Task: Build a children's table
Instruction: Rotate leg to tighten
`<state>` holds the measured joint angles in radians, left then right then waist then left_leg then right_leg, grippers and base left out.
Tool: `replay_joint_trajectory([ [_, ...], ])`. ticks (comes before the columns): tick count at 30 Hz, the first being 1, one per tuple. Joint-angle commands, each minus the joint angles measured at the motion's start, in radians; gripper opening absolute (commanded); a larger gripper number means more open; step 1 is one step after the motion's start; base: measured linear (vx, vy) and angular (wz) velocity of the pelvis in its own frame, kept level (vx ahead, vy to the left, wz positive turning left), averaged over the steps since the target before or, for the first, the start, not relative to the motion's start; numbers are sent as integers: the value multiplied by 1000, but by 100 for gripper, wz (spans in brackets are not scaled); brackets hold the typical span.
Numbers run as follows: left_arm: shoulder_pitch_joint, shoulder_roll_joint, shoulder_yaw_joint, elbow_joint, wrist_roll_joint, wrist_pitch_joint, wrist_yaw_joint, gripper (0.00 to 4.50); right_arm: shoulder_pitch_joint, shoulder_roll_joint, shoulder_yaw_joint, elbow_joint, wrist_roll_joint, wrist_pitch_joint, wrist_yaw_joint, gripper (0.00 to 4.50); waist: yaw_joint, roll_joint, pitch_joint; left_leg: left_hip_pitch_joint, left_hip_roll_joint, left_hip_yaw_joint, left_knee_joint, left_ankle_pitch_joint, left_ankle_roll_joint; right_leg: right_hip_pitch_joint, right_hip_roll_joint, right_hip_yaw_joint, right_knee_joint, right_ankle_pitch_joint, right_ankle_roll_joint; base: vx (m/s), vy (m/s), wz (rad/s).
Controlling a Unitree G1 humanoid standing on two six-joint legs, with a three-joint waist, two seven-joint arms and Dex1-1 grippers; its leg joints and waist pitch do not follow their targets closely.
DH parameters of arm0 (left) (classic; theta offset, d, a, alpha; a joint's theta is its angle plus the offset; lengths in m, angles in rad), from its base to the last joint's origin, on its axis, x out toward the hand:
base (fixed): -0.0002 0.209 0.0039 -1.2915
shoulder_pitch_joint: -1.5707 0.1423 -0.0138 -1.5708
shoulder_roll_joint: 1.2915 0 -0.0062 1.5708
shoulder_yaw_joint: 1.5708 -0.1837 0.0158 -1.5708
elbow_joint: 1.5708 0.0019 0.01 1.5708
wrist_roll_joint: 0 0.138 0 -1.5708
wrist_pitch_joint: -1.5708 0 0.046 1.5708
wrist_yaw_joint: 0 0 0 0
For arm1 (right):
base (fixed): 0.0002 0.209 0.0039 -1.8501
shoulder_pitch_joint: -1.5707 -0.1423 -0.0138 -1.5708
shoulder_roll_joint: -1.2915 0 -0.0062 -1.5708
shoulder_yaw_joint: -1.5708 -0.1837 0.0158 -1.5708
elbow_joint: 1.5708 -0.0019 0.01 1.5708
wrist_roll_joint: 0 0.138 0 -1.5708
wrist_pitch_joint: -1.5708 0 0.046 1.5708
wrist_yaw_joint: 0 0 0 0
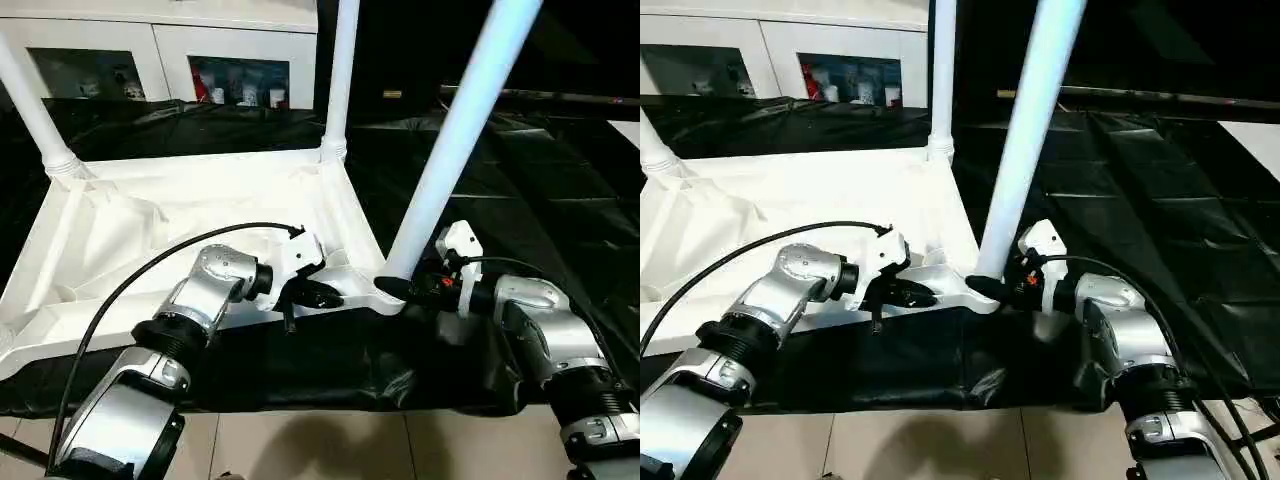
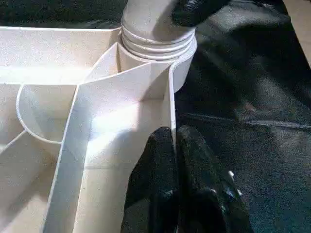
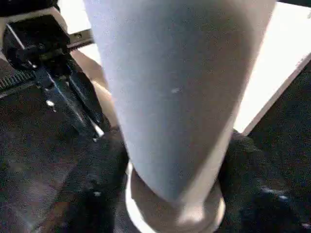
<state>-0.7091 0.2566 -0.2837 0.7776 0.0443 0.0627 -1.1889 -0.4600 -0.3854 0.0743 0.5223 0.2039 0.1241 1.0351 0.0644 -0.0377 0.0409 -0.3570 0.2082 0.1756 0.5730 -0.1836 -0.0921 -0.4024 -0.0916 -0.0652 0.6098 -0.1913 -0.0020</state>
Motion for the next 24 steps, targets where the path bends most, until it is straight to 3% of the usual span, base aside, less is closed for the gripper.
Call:
replay_joint_trajectory([
  [1, 23, -4, -17, 1, 5, 10, -8, 0, 10, -6, 27, 16, -16, 1, 28, 217, 5, -13, -56, -2, 20, 4, -56, -139, 91, 57, -48, 39, -67, -119, -246, 0, 0, 0],
  [12, 17, -19, -20, 10, 24, 22, 49, 0, 20, 23, 8, 51, -23, -11, -43, 195, 4, -11, -55, 0, 20, 4, -57, -154, 88, 55, -47, 38, -70, -137, -248, 0, 0, 0],
  [16, -53, -103, 20, 107, 53, 63, 302, 0, -7, 133, -65, 144, -54, -8, -375, 194, 0, -11, -48, 6, 18, 3, -64, -220, 36, 47, -48, 40, -86, -288, -200, 0, 0, 0],
  [17, -70, -124, 30, 129, 56, 72, 360, 0, -14, 165, -84, 161, -54, -2, -457, 194, -1, -8, -47, 13, 17, 2, -67, -248, 17, 41, -49, 40, -92, -336, -189, 0, 0, 0],
  [18, -83, -141, 37, 143, 56, 82, 399, 0, -21, 193, -102, 177, -53, 2, -530, 194, -2, -8, -48, 9, 16, -2, -68, -257, 8, 45, -49, 38, -93, -368, -172, 0, 0, 0],
  [24, -134, -238, 61, 191, 62, 115, 569, 0, -72, 357, -144, 258, -56, 4, -805, 193, -6, -4, -52, 6, 14, -3, -70, -267, 5, 42, -46, 39, -96, -336, -155, 0, 0, 0],
])
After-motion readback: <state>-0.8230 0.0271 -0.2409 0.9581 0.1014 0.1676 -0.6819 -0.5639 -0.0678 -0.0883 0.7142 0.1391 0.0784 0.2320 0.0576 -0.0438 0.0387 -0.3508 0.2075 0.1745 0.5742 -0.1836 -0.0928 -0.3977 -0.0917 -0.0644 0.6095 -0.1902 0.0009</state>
